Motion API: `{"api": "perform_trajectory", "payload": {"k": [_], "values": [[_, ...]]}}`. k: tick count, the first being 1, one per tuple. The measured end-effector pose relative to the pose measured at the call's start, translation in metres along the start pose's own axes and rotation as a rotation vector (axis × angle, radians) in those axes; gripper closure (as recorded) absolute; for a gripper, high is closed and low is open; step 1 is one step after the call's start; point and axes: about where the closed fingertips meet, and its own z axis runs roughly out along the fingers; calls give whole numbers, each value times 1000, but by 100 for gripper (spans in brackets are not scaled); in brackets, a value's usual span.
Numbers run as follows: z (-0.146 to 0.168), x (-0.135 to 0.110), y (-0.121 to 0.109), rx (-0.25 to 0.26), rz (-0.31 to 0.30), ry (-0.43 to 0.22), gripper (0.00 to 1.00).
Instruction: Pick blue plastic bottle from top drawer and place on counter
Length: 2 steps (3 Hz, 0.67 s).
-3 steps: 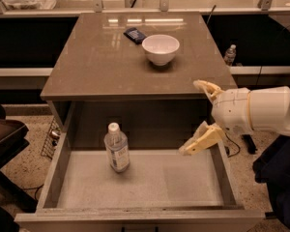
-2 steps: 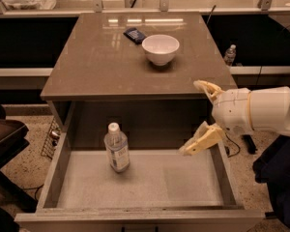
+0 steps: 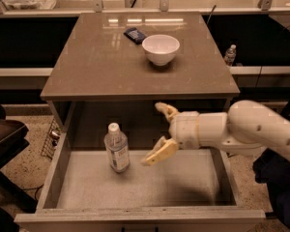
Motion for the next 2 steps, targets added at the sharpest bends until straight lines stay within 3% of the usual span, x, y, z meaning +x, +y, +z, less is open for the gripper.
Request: {"api": "perform_trajectory", "payload": {"k": [2], "values": [[74,19,19,-92,50,-181,0]]}}
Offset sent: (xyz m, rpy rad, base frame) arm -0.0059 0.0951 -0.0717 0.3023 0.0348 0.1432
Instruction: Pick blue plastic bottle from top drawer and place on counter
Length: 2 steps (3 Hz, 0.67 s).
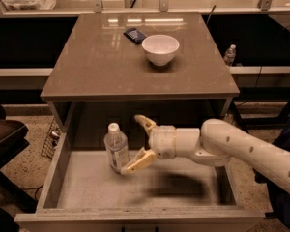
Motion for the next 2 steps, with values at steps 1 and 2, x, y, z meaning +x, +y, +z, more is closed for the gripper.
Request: {"api": "perform_trajectory", "payload": {"k": [1,2], "values": [[24,12,11,-33,5,-67,18],[45,16,20,-62,5,-114,41]]}}
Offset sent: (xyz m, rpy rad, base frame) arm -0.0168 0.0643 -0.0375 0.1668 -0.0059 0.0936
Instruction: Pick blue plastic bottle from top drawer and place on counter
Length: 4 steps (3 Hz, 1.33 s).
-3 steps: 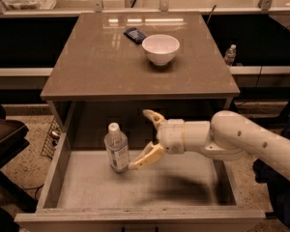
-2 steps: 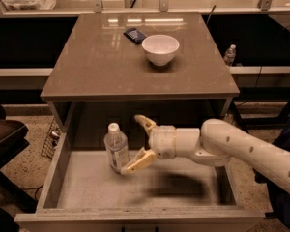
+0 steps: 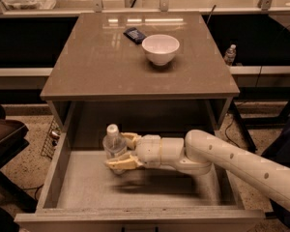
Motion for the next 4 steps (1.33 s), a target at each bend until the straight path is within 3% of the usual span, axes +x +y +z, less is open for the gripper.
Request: {"api": "perform_trajectory", "payload": {"k": [1,2,3,4], "values": [[2,0,1,-4,0,-1,72],[3,-1,2,-7,0,-2,95],[4,-25,-3,-3,-17,39,100],[1,-101,-18,29,-20,49,100]]}}
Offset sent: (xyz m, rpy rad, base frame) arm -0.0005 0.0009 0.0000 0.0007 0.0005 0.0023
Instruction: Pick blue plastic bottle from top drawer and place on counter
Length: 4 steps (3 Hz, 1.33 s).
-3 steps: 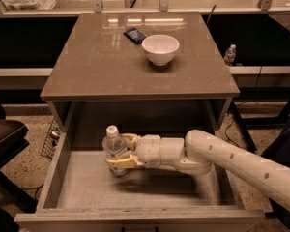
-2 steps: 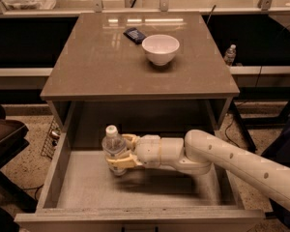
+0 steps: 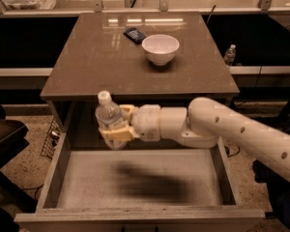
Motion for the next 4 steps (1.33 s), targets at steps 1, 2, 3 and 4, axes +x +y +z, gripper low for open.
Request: {"api": "perform_trajectory", "payload": {"k": [1,2,3,4], "values": [[5,-122,-31,98,17,-6,100],[22,-189,-52,147,10,-21,100],[58,-221,-88,173,-31,-54,100],[93,-209,-129,175,-58,-76,100]]}}
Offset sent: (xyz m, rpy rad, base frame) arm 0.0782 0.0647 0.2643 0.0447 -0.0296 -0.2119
